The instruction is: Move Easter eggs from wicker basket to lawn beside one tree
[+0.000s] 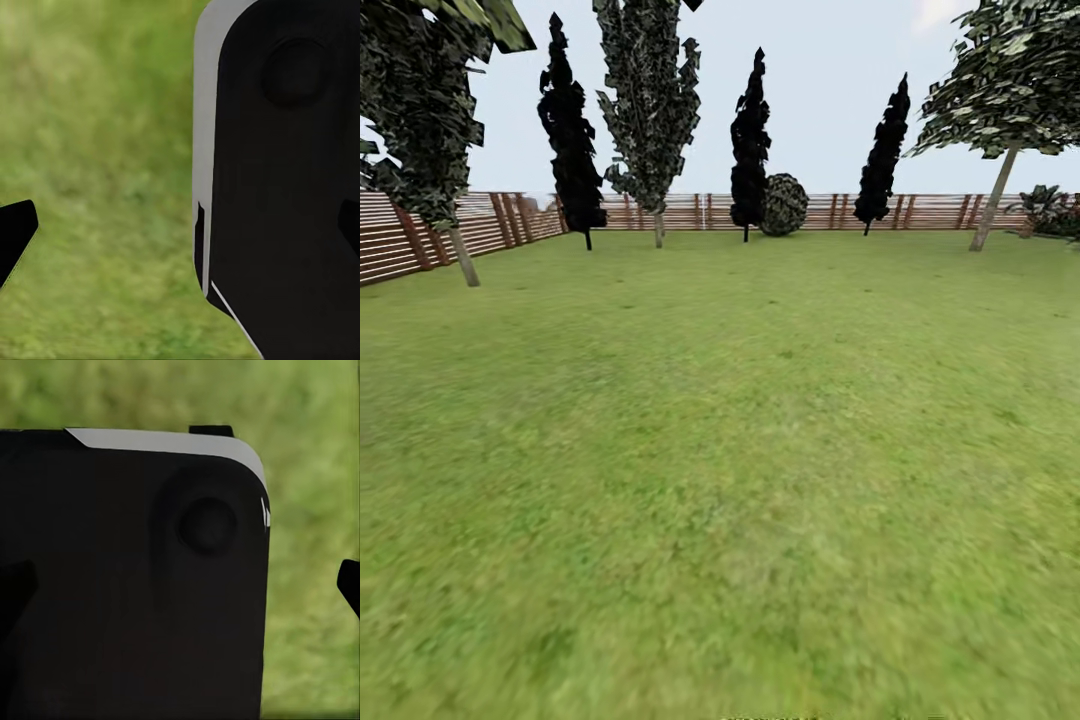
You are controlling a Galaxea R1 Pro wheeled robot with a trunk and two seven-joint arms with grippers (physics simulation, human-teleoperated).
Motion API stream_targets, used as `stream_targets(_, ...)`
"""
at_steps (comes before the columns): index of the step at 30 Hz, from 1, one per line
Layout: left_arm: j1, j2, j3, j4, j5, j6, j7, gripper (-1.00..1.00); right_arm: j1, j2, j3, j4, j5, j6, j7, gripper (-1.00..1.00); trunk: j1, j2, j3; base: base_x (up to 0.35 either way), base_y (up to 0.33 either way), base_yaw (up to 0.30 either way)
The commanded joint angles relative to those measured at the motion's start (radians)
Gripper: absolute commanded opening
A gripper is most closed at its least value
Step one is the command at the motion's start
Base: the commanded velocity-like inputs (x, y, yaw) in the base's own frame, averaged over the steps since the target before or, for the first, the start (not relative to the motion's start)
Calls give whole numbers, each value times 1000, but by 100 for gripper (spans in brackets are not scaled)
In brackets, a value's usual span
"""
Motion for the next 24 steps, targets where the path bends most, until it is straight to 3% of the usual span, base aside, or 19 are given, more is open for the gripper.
stream_targets(1, 0, 0, 0, 0, -1, 0, 0, 100, 0, 0, 0, 0, 0, 0, 0, 100, 0, 0, -1, 0, 0, -239)
stream_targets(24, 0, 0, 0, 0, 0, 0, 0, 100, 0, 0, 2, 1, 3, 0, 0, 100, 0, 0, -21, 0, 0, -250)
